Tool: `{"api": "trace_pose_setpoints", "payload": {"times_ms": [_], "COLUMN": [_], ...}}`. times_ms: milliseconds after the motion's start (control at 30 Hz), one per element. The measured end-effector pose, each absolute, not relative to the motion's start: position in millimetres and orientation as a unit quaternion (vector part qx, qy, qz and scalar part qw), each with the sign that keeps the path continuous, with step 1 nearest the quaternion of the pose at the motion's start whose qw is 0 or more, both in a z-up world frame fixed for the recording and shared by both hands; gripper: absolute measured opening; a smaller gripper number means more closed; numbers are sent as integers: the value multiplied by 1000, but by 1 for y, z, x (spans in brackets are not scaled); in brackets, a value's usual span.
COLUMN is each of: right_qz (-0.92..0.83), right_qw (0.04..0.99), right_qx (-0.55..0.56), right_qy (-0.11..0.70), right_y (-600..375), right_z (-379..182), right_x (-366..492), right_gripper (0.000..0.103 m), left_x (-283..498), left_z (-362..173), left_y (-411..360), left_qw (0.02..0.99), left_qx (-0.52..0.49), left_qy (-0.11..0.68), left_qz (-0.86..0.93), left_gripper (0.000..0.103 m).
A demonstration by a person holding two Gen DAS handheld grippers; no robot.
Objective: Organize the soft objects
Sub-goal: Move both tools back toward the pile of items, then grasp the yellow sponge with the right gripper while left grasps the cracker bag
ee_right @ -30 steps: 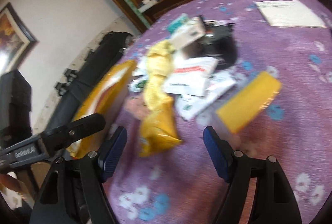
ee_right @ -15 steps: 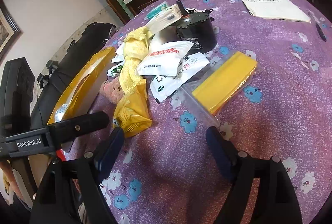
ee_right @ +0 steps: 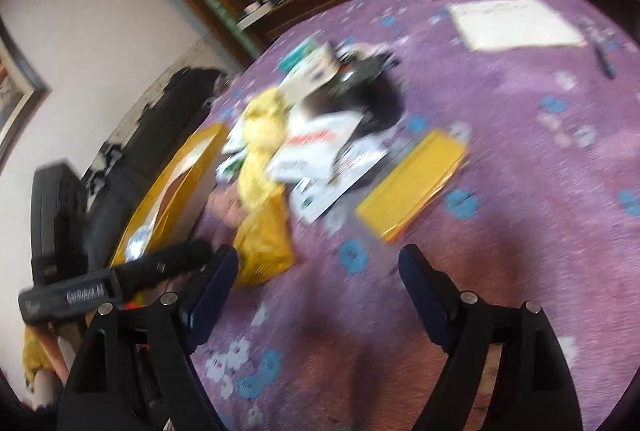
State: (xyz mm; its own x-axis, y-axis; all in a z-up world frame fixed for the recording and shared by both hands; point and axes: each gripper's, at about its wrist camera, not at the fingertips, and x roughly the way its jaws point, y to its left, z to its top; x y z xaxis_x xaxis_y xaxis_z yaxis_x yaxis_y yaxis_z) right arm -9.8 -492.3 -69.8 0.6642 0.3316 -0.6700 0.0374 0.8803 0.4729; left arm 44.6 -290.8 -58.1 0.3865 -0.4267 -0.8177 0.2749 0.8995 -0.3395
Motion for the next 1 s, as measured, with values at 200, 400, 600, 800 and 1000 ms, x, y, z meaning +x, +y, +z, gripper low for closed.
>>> {"api": "trace_pose_setpoints", "payload": {"times_ms": [200, 400, 600, 800, 1000], "right_qz": [10, -46, -25, 0, 6], "right_qw": [864, 876, 878, 889, 890], "right_qx": [253, 211, 223, 222, 240], "right_qy": [434, 432, 423, 401, 388], "right_y": [-512, -497, -500, -500, -505], "right_z": [-85, -89, -89, -88, -86], "right_x": [23, 30, 15, 0, -3], "right_gripper": [75, 52, 30, 28, 28], "left_x": [39, 38, 41, 46, 58], "left_z": [-60, -62, -64, -70, -84], "left_y": [-309, -322, -327, -334, -346], "left_qw": [827, 824, 821, 812, 815], "left_qx": [-51, -40, -46, -53, -37], "left_qy": [510, 514, 518, 529, 533], "left_qz": [-230, -233, -235, -241, -225], "left_gripper": [95, 95, 95, 95, 85]}}
